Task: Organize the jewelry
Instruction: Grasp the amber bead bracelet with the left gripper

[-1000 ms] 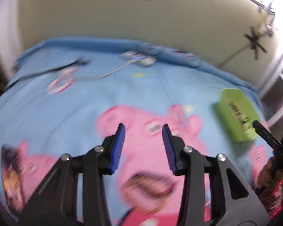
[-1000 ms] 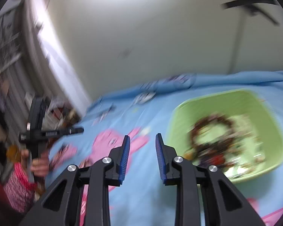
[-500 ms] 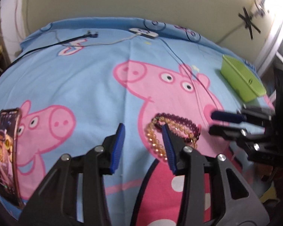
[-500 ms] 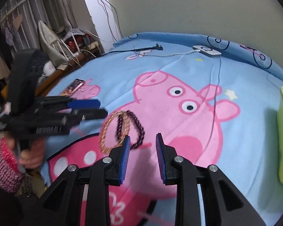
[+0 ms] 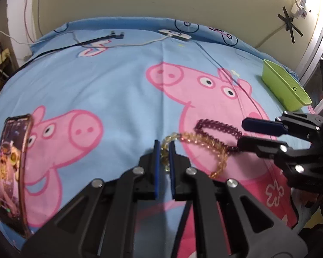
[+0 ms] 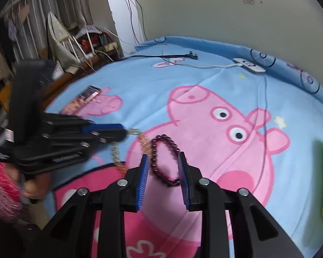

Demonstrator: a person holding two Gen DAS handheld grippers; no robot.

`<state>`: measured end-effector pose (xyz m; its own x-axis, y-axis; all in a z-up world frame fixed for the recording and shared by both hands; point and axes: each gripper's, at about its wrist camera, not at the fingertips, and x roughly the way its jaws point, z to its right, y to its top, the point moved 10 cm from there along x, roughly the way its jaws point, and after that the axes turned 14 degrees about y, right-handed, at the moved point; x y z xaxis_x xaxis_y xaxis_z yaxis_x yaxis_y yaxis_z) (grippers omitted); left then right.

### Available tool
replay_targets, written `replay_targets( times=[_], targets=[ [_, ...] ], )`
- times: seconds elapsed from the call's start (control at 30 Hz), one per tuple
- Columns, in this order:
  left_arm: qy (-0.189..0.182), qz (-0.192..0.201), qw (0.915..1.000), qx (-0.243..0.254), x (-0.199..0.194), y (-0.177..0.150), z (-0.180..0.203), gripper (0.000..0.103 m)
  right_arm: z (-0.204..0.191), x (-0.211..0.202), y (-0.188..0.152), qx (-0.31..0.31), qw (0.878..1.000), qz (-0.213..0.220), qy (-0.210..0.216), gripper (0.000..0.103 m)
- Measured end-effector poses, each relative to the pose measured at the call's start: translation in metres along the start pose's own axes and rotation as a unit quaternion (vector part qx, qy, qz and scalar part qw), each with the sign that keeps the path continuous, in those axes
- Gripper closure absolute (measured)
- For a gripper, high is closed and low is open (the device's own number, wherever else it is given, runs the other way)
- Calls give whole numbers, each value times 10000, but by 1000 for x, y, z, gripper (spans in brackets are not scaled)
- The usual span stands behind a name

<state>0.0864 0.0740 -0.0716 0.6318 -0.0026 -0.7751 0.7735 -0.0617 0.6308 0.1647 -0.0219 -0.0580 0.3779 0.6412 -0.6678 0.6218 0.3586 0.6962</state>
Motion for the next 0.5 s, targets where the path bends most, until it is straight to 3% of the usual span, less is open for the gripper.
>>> replay_targets(
  times=[0.1,0.27,0.37,0.5],
  targets=[
    [-72,20,9999,-70,-5,-2,-3,96,3,-1,2,173,9998,59,67,94],
    [-244,167,9994,-187,-21,0,-4,96,-24,-1,8,21,9982,114,593,94],
    [-216,242,9994,-149,-27,2,-4,96,-34,18,11,-457,9985,-134,269,94],
    [-141,230,9995,-135,-28,0,-4,96,-36,46,14,-667,9968,-401,199,95]
  ],
)
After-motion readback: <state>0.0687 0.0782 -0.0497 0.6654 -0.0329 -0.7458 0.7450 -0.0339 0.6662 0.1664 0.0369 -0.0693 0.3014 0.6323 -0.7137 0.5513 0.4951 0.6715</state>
